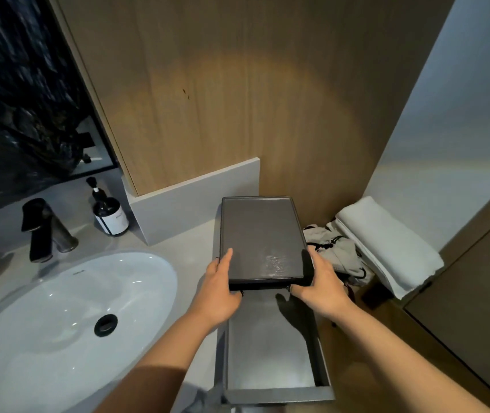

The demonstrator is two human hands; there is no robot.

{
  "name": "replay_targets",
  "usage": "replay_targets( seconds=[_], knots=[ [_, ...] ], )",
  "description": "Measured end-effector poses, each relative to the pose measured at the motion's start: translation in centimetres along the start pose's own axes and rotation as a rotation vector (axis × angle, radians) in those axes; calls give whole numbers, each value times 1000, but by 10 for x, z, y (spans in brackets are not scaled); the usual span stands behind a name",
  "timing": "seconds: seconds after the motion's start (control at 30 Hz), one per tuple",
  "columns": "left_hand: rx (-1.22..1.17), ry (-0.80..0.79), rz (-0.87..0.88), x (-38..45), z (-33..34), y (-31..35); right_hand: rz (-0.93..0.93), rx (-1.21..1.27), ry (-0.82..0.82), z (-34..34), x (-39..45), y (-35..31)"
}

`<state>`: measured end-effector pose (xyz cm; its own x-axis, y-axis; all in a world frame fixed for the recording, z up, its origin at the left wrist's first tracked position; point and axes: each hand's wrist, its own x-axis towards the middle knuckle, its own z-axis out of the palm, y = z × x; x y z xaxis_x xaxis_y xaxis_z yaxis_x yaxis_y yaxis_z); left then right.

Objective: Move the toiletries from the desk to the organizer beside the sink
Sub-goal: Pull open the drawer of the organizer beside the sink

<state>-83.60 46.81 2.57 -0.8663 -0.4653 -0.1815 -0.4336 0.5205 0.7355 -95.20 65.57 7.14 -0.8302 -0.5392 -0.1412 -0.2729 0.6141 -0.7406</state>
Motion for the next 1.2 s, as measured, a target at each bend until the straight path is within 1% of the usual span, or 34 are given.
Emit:
replay_targets(
  seconds=[0.1, 0.27, 0.37, 0.47, 0.57, 0.77, 0.9, 1.03, 1.2],
  knots=[
    [32, 0, -24, 16, 5, -3, -2, -25, -31, 0, 15, 4],
    [190, 94, -49, 19, 14, -4, -50, -57, -82, 7, 34, 27],
    [225, 133, -76, 20, 15, -3, -52, -54, -153, 0, 39, 33],
    [236, 169, -107, 19, 17, -1, -91, -67, -197, -2, 48, 42],
    [220, 213, -169, 11, 23, 6, -114, -64, -263, -5, 53, 48],
    [181, 303, -275, -6, 37, 22, -224, -111, -338, -12, 66, 57],
    [126, 398, -351, -26, 54, 34, -284, -157, -413, -16, 74, 61],
    [65, 488, -382, -41, 72, 43, -320, -154, -487, -20, 82, 63],
    [-9, 472, -381, -38, 71, 45, -343, -164, -505, -23, 96, 60]
  ],
)
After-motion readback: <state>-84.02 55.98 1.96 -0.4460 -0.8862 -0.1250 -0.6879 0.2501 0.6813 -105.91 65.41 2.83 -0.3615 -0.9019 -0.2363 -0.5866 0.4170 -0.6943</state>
